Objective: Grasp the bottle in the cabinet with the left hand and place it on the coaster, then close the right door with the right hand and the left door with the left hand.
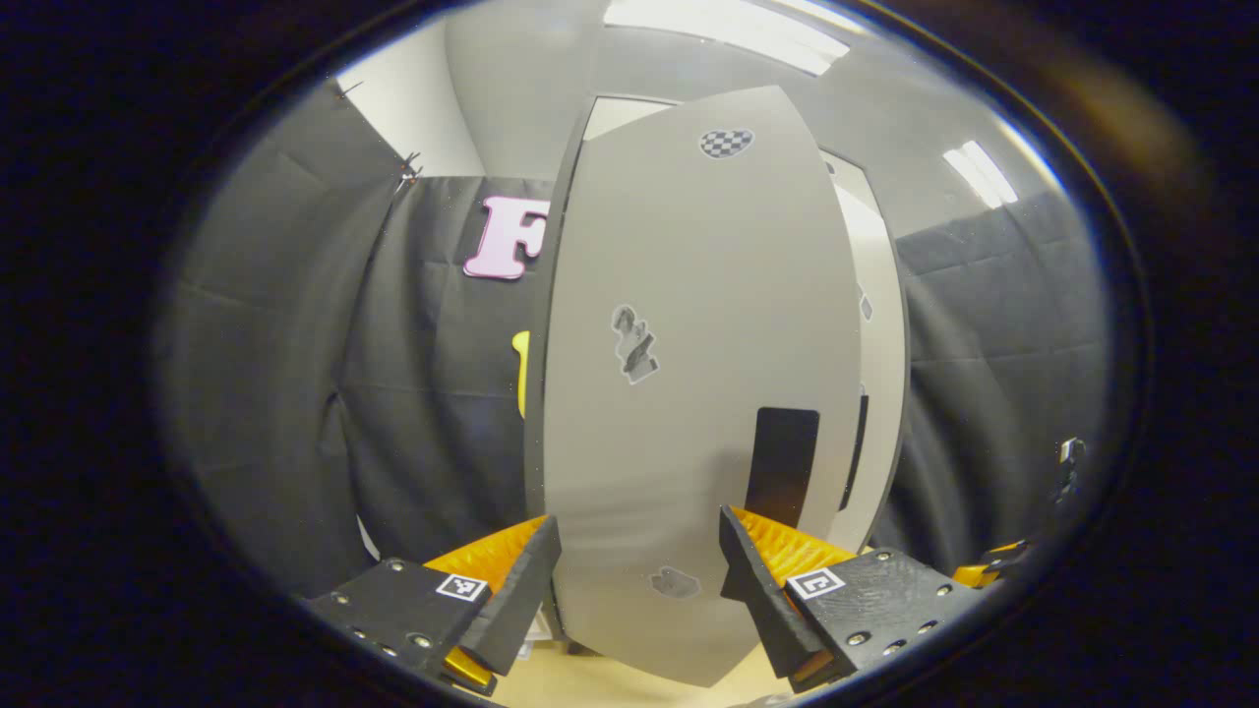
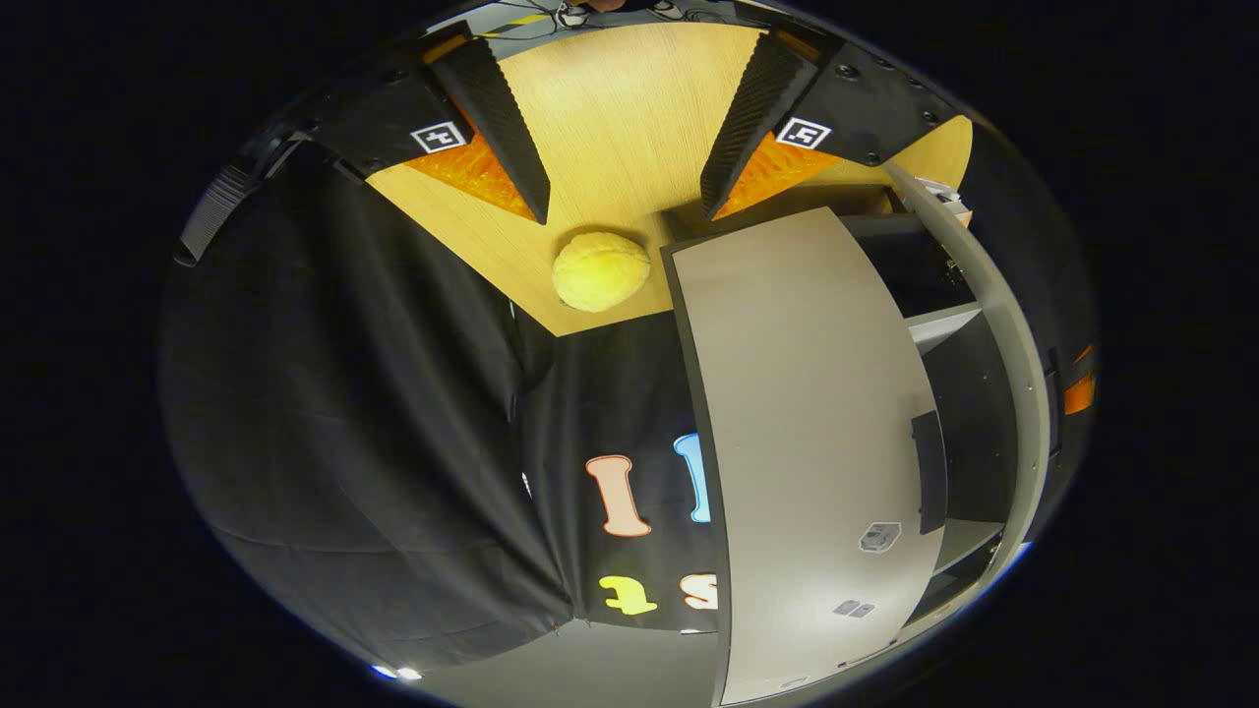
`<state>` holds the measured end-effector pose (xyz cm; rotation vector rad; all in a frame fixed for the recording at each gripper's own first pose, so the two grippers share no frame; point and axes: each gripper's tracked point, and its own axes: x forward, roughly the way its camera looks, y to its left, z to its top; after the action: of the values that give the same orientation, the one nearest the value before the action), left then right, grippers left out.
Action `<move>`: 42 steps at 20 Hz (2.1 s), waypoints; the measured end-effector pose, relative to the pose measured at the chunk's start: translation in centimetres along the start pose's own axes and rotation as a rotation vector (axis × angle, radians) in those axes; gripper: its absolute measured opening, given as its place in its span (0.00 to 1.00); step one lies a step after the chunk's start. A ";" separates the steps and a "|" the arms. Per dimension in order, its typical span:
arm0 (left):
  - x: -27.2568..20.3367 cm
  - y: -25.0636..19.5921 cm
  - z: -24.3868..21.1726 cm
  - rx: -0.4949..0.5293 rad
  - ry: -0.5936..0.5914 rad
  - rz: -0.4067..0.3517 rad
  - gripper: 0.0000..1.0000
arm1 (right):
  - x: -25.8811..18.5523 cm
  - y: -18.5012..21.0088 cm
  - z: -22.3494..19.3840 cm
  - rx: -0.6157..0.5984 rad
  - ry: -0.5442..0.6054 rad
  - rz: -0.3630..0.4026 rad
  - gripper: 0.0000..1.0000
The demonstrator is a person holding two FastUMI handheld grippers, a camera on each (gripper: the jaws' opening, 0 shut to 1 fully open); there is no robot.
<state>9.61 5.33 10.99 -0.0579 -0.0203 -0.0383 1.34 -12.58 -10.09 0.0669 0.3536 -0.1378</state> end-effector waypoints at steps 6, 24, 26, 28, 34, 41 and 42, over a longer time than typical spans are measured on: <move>-2.3 -0.7 -0.2 -0.066 0.030 0.053 0.94 | -0.1 -2.7 0.3 -0.002 0.029 0.017 0.98; -18.3 -1.8 0.7 0.029 -0.083 0.332 0.97 | -1.5 3.8 15.0 -0.116 -0.221 0.365 0.98; -18.5 -1.0 1.1 0.042 -0.096 0.349 0.96 | -2.4 4.0 16.9 -0.109 -0.273 0.351 0.98; -18.3 0.2 1.8 0.054 -0.121 0.368 0.94 | -3.3 4.7 18.8 -0.103 -0.320 0.332 0.98; -16.3 3.2 2.5 -0.007 -0.164 0.316 0.88 | -4.8 6.8 21.5 -0.152 -0.434 0.267 0.98; -15.8 6.9 2.6 0.015 -0.170 0.306 1.00 | -5.1 10.2 20.8 -0.171 -0.416 0.269 0.98; -15.8 7.3 2.6 0.021 -0.170 0.308 1.00 | -5.1 10.8 20.6 -0.168 -0.411 0.274 0.98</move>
<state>-5.92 13.35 12.83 -0.0429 -0.1818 0.2752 5.24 -3.18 11.41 -0.0794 -0.0568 0.1492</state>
